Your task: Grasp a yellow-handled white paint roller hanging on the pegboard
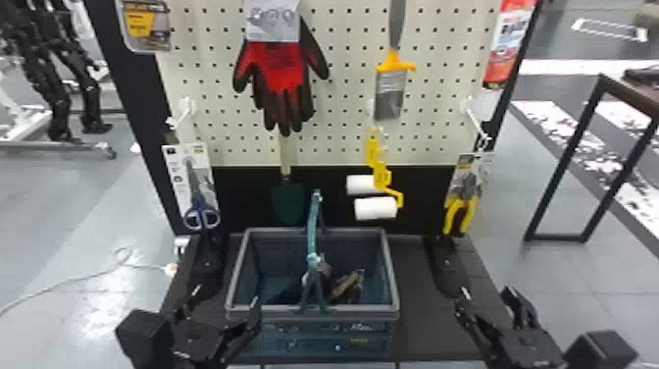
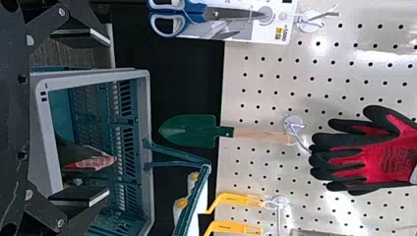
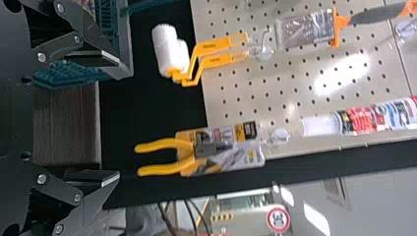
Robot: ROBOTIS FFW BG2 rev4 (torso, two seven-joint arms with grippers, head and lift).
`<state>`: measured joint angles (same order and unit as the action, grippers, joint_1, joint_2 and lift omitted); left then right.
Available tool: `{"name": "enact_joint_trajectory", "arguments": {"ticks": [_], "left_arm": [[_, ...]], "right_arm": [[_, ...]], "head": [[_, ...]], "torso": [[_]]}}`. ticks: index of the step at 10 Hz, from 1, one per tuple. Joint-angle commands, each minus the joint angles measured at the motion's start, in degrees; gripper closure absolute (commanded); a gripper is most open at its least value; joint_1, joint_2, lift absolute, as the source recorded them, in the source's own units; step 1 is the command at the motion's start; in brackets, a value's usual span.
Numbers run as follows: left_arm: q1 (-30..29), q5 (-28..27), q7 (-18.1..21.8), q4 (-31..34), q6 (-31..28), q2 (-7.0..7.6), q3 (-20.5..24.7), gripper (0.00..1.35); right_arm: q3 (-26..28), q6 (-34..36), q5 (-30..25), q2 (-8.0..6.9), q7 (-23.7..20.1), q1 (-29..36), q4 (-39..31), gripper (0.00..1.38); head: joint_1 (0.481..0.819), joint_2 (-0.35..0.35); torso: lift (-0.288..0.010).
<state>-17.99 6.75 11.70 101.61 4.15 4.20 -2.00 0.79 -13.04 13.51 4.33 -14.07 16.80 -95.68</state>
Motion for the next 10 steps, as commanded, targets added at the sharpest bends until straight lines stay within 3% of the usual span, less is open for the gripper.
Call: {"name": "enact_joint_trajectory", "arguments": {"ticks": [1, 5, 7, 10], "left_arm": [[0.68, 0.02, -0.01, -0.45, -0.46, 0.28, -0.98, 0.23], [2.09, 0.37, -0.01, -1.68, -0.64, 0.81, -2.48, 0.23], [2.35, 0.37, -0.01, -2.12, -0.55, 0.20, -2.74, 0.23], [3.05, 1.08, -0.01, -2.82, -0.55, 1.16, -3.80, 0.23]], "right_arm": [[0.79, 3.82, 0.11, 0.85, -2.54, -2.56, 0.14, 0.45], [0.97, 13.31, -2.35, 1.38, -11.68, -12.23, 2.96, 0.45], [0.88, 15.68, -3.93, 0.94, -15.90, -18.56, 7.44, 0.45], [0.88, 18.41, -5.43, 0.33, -19.86, -26.11, 13.50, 0.45]], "head": [[0.549, 0.000], [0.549, 0.000], [0.549, 0.000], [0.549, 0.000]], "torso": [[-0.100], [-0.100], [-0.100], [-0.100]]}}
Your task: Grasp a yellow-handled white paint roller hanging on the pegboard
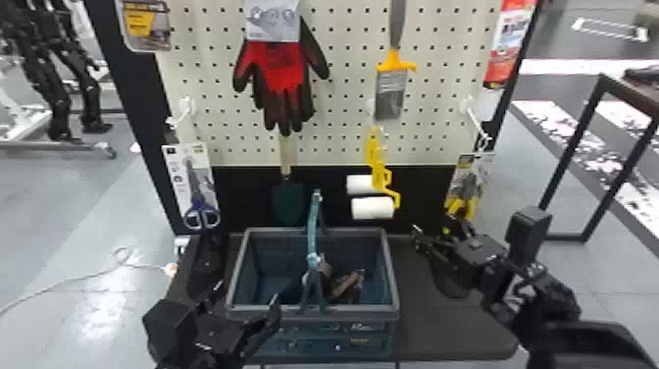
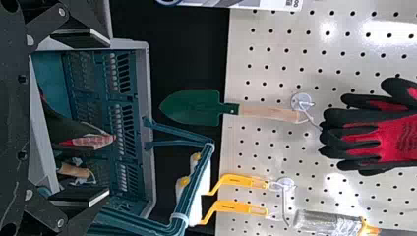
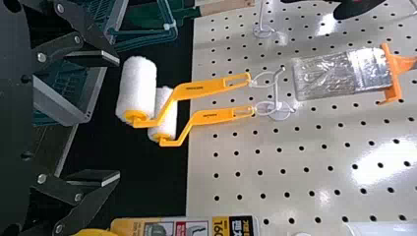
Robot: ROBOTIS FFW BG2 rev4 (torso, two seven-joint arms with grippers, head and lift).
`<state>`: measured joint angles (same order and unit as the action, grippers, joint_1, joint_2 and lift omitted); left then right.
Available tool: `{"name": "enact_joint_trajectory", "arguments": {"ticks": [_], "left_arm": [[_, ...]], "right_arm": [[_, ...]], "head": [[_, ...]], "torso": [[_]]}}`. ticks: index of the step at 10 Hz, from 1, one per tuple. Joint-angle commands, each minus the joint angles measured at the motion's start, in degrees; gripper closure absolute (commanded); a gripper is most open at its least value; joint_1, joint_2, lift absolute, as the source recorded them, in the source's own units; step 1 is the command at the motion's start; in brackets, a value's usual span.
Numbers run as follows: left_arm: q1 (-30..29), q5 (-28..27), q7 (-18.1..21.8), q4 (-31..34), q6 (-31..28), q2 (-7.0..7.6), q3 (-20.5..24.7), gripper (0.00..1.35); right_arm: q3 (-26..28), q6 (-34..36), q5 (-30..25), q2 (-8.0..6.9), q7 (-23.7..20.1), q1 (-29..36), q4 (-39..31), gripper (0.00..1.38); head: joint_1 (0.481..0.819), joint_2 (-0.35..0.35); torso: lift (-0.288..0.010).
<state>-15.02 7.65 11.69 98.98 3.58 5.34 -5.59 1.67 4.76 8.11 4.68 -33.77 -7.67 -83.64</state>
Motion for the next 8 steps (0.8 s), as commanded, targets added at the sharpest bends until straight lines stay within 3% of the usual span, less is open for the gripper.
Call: {"name": "enact_joint_trajectory", "arguments": {"ticks": [1, 4, 8], "left_arm": [[0.17, 0.17, 0.00, -0.28, 0.11, -0.15, -0.21, 0.23], [0.96, 0.52, 0.00, -1.16, 0.46, -0.06, -0.83, 0.23], [3.24, 1.58, 0.00, -3.53, 1.43, 0.47, -2.85, 0.23]], "right_arm": [[0.00, 2.53, -0.02, -0.02, -1.74, -3.93, 3.31, 0.45], [-0.26, 5.17, -1.95, 0.33, -8.07, -12.80, 9.64, 0.45], [-6.94, 5.87, 4.38, 4.55, -7.98, -18.78, 14.65, 0.46]], "head": [[0.549, 0.000], [0.549, 0.000], [0.549, 0.000]], "torso": [[-0.100], [-0.100], [-0.100]]}}
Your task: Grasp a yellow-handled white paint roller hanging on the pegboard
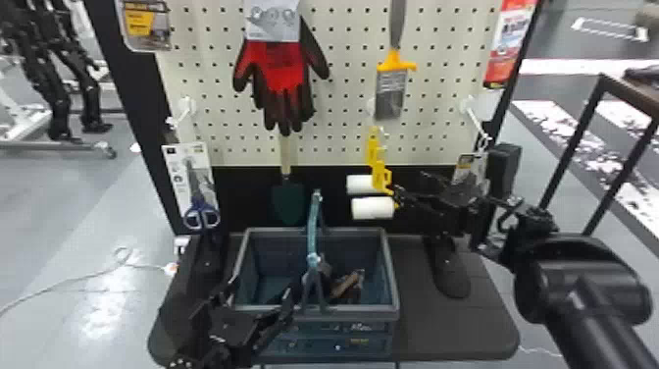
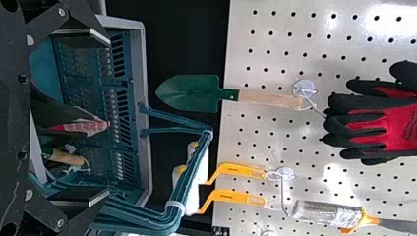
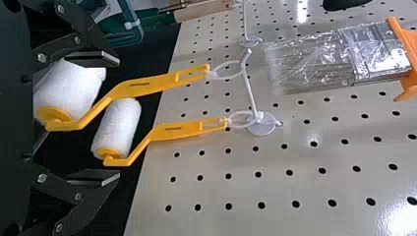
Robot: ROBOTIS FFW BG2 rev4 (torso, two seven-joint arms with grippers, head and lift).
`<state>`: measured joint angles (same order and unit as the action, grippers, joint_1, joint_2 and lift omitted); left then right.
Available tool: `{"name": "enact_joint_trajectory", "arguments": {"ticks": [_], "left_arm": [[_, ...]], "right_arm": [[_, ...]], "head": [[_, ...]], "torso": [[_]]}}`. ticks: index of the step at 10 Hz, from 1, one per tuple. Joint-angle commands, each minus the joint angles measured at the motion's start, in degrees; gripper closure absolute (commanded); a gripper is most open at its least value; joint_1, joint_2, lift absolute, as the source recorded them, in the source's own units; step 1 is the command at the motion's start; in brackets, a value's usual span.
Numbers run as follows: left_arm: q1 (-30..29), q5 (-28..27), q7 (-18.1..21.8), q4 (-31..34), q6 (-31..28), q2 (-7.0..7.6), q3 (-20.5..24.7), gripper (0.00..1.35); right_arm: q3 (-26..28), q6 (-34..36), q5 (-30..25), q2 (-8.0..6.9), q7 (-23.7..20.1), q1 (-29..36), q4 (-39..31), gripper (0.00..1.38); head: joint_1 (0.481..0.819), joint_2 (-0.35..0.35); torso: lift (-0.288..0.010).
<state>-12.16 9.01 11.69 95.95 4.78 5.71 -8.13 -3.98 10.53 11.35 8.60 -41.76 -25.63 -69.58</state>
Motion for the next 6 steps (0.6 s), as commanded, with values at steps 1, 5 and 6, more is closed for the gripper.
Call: {"name": "enact_joint_trajectory", "arguments": {"ticks": [1, 5, 6], "left_arm": [[1.00, 0.49, 0.00, -1.11, 0.49, 0.09, -0.93, 0.23], [3.19, 1.01, 0.35, -3.13, 1.72, 0.00, -2.33, 0.23], [3.28, 1.01, 0.35, -3.48, 1.90, -0.44, -2.33, 0.23]], "right_arm": [[-3.14, 0.37, 2.45, 1.24, 0.02, -1.97, 1.64, 0.46], [-6.48, 0.01, 4.91, -0.34, 1.51, -5.22, 5.24, 0.46], [-6.66, -0.69, 4.91, -1.13, 1.95, -6.54, 7.00, 0.45]], "head": [[0.549, 0.000], [0.549, 0.000], [0.549, 0.000]], "torso": [[-0.100], [-0.100], [-0.100]]}}
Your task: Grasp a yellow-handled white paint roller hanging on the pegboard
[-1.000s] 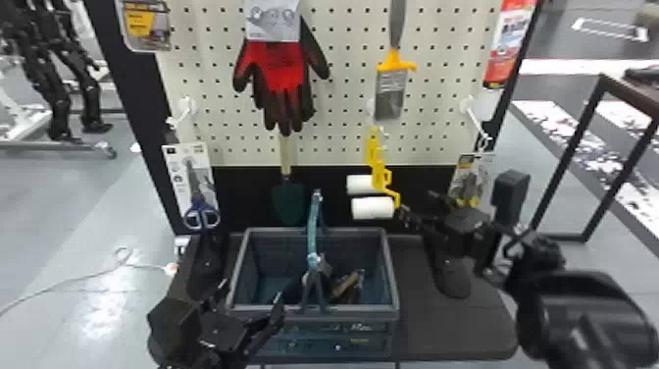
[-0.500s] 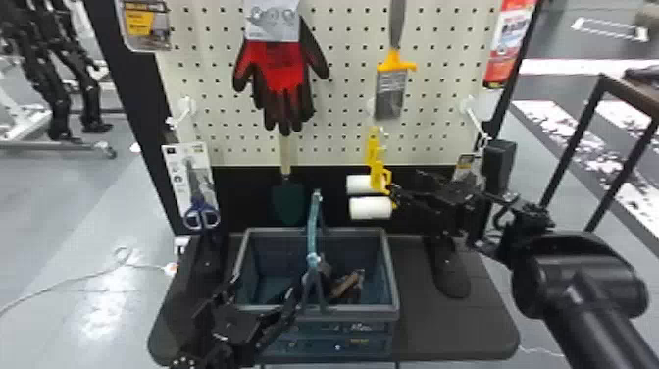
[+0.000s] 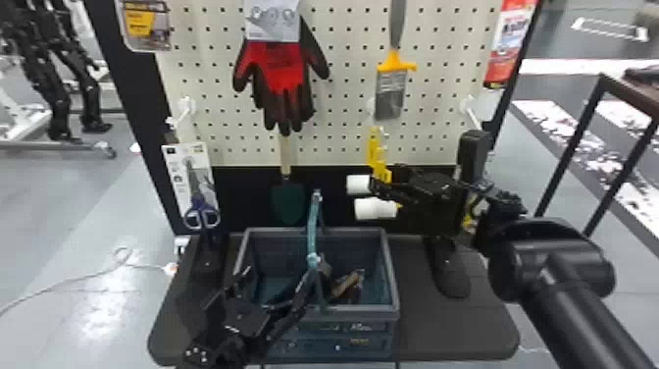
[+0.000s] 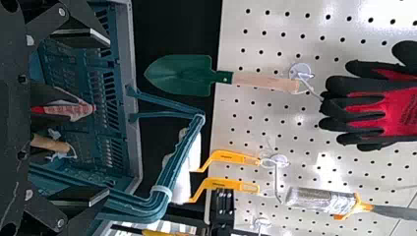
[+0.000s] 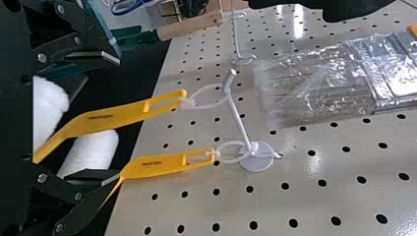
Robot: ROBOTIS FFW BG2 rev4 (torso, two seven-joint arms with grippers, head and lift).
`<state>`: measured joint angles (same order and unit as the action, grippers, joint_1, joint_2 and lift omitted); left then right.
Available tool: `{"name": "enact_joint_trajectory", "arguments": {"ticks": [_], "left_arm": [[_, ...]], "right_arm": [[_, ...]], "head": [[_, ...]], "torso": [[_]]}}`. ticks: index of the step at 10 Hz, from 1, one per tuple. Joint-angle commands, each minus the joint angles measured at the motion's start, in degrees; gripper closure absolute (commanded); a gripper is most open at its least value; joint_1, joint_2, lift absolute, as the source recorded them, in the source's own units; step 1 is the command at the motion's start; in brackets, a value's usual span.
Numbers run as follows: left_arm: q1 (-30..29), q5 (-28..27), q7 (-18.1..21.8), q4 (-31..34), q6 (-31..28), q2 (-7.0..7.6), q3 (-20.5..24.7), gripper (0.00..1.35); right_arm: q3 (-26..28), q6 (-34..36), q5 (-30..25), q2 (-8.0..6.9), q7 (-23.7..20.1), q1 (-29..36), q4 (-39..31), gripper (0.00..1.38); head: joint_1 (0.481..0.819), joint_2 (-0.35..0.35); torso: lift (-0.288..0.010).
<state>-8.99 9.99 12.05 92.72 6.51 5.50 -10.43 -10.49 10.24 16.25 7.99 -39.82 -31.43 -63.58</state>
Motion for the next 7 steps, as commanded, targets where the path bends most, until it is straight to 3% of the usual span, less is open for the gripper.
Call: {"name": "enact_joint_trajectory", "arguments": {"ticks": [1, 3, 4, 5, 7], "left_arm": [[0.29, -0.14, 0.26, -0.61, 0.17, -0.58, 0.05, 0.23], [0.73, -0.14, 0.70, -0.96, 0.43, -0.49, -0.03, 0.23], [0.73, -0.14, 0.79, -1.05, 0.52, -0.49, -0.03, 0.23], [0.64, -0.06, 0.79, -1.05, 0.70, -0.49, 0.05, 0.23], [0.55, 0.03, 0.87, -1.05, 0.96, -0.31, 0.05, 0.23]], "right_arm": [[-0.58, -1.01, 0.01, -1.22, 0.53, -2.15, 2.85, 0.45], [-1.11, -1.89, -0.08, -2.80, 1.67, -3.20, 5.13, 0.40], [-1.64, -1.97, 0.80, -2.98, 2.11, -3.20, 5.84, 0.63], [-1.90, -2.15, 0.71, -2.98, 2.46, -2.68, 5.84, 1.30], [-1.90, -2.24, 1.33, -2.89, 2.55, -1.80, 6.01, 1.30]], "head": [[0.549, 0.000], [0.549, 0.000], [0.549, 0.000], [0.549, 0.000], [0.549, 0.000]], "torso": [[-0.100], [-0.100], [-0.100], [-0.100], [-0.100]]}}
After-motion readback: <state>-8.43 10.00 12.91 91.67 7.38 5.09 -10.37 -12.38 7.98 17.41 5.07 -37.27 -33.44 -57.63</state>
